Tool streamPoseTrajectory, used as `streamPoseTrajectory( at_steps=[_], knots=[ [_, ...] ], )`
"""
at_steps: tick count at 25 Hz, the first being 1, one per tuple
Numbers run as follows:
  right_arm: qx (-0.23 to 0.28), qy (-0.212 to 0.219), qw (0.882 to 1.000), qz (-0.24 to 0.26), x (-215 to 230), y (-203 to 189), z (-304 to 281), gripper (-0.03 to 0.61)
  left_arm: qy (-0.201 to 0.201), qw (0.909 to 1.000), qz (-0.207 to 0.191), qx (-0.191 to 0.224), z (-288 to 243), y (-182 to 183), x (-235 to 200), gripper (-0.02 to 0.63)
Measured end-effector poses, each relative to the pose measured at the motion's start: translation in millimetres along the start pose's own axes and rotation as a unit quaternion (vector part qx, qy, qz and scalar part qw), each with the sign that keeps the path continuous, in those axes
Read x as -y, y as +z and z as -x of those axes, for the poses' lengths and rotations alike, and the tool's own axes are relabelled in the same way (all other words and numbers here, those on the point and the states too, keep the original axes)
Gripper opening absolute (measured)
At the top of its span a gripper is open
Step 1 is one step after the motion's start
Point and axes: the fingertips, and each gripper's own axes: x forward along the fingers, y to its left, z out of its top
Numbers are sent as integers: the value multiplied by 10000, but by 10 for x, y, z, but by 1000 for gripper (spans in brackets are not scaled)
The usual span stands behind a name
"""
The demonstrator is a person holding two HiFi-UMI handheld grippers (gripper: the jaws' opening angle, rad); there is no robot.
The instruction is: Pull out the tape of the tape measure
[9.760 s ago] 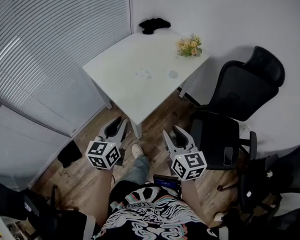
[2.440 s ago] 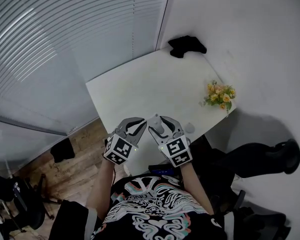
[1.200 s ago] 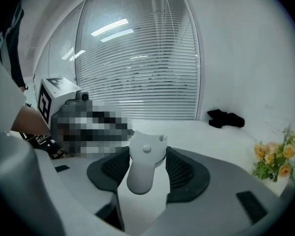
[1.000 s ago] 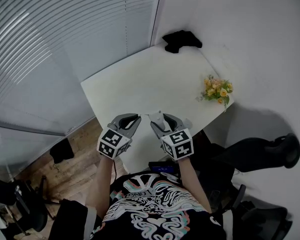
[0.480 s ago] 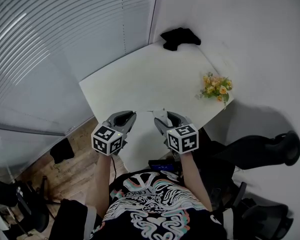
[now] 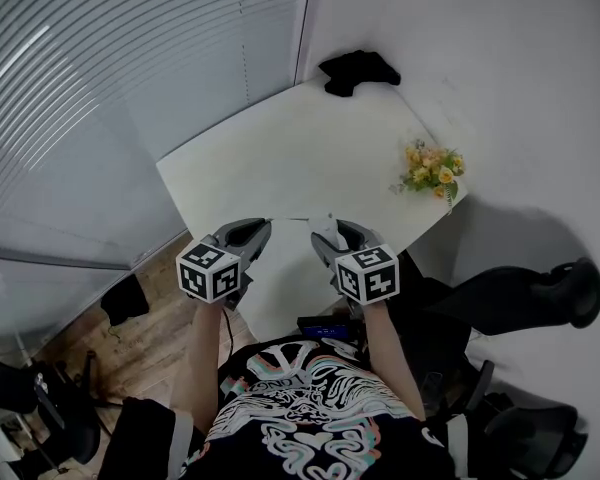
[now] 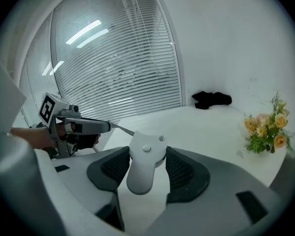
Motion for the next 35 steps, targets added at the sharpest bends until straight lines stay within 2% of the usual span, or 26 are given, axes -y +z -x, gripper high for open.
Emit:
streamPoseTrajectory(
  at_steps=[6, 13, 17, 19, 23, 28, 30, 31, 35],
  knots=[
    [25, -93, 9999, -79, 101, -4, 44, 233, 65, 9986, 513, 127, 42, 40, -106, 31],
    [-10, -119, 9999, -96, 138, -37, 68, 233, 187, 9965, 786, 197, 69, 33, -165, 30],
    [-29, -307, 9991, -281, 286, -84, 126, 233, 413, 9883, 1327, 624, 188, 118, -345, 0],
    [6, -245, 9990, -371, 335, -69, 141, 233, 506, 9849, 1473, 761, 268, 148, -483, 0],
    [-11, -242, 9991, -352, 350, -47, 104, 233, 538, 9873, 1331, 684, 259, 75, -511, 0],
    [-44, -161, 9987, -484, 373, -77, 113, 233, -67, 9949, 864, 515, 35, 65, -166, 5],
    [-35, -112, 9985, -535, 368, -67, 114, 233, -451, 9948, 789, 450, -73, 81, 5, 123],
    [-37, -84, 9985, -540, 357, -64, 114, 233, -595, 9946, 750, 398, -120, 82, 74, 157],
    [-47, 110, 9984, -556, 262, -49, 106, 233, -650, 9958, 559, 317, -304, 98, 176, 173]
  ],
)
